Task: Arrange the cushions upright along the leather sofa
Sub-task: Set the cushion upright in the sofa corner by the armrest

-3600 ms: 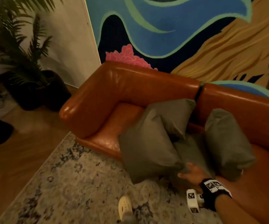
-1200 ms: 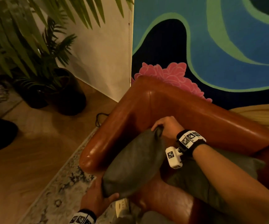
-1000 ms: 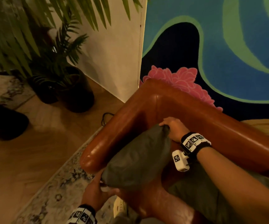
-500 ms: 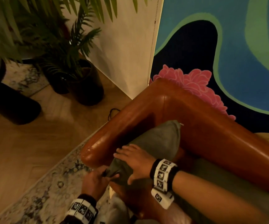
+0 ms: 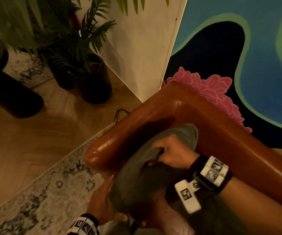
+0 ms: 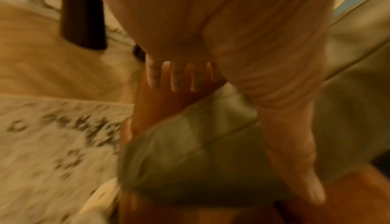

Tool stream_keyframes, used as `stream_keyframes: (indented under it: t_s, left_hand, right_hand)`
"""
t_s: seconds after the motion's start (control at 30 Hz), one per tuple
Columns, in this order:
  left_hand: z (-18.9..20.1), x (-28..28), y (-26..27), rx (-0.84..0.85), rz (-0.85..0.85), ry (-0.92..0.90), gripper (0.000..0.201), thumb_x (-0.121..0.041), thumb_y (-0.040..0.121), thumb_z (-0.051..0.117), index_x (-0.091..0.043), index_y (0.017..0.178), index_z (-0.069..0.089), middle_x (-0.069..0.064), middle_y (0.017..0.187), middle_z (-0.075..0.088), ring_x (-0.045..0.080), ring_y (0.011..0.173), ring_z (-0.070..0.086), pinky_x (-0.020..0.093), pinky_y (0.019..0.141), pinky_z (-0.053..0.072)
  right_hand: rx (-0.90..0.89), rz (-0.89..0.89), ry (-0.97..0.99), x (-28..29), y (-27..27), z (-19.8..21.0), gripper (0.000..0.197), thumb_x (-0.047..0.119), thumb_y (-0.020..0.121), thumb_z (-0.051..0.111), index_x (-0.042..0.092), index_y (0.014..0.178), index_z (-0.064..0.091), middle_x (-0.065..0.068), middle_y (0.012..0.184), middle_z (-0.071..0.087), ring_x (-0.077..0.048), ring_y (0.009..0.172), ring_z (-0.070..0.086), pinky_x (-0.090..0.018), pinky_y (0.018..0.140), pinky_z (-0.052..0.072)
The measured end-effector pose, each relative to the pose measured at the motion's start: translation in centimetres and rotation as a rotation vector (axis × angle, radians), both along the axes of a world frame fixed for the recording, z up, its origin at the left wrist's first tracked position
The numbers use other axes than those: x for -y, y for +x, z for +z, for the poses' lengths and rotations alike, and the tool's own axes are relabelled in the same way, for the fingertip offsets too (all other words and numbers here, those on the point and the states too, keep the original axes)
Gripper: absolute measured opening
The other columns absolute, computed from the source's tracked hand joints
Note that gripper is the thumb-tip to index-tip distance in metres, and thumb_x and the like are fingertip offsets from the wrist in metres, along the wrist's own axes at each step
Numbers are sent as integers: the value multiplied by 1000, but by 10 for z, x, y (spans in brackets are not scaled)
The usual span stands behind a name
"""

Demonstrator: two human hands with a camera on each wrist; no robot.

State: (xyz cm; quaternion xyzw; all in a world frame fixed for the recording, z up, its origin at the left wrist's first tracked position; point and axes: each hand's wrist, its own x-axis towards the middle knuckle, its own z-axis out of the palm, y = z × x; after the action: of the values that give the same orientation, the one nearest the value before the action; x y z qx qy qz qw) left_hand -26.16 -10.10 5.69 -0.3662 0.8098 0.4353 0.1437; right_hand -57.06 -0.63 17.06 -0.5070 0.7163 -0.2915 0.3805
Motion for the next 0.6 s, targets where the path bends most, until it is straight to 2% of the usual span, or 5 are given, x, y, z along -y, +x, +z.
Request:
stream_keyframes:
  t_s: [0.1, 0.2, 0.37, 0.5, 0.6]
  left_hand:
    - [-23, -6, 8, -77, 194, 162, 121, -55, 49, 97, -56, 142, 21, -37, 140, 38, -3, 128, 44, 34, 116, 37]
    - [-52, -1, 20, 49, 331, 145, 103, -45, 48, 100, -53, 129, 37, -22, 117, 59, 13, 114, 61, 33, 97, 49]
    - [-55, 7, 14, 116, 266, 105, 56, -49, 66, 91, -36, 113, 64, -10, 100, 73, 18, 98, 70, 35, 87, 56]
    - [-28, 30, 15, 90, 166, 58, 49, -63, 65, 85, -34, 102, 72, -16, 92, 76, 3, 85, 70, 31, 77, 57]
    - [-12, 52, 12, 63, 126, -42, 32, -62, 77, 79, -35, 94, 71, -15, 83, 75, 2, 76, 68, 32, 70, 57]
  right_hand:
    - [192, -110, 42, -12, -22, -1, 20, -2, 77, 92, 2, 95, 85, 8, 94, 85, 11, 84, 73, -11, 79, 57]
    - [202, -182, 46, -16, -29, -11, 22, 0, 74, 93, 13, 90, 85, -10, 102, 85, -1, 87, 76, -22, 83, 61]
    - [299, -434, 3, -14, -55, -20, 20, -6, 80, 85, 12, 85, 78, 3, 77, 81, -6, 71, 75, -22, 67, 63]
    - [364, -551, -6, -19, -85, -18, 21, -8, 90, 75, 11, 97, 78, 6, 81, 83, -5, 74, 78, -18, 65, 62]
    - [417, -642, -1, -19, -102, -41, 22, 9, 80, 81, 15, 101, 78, 7, 87, 84, -6, 80, 78, -19, 71, 63]
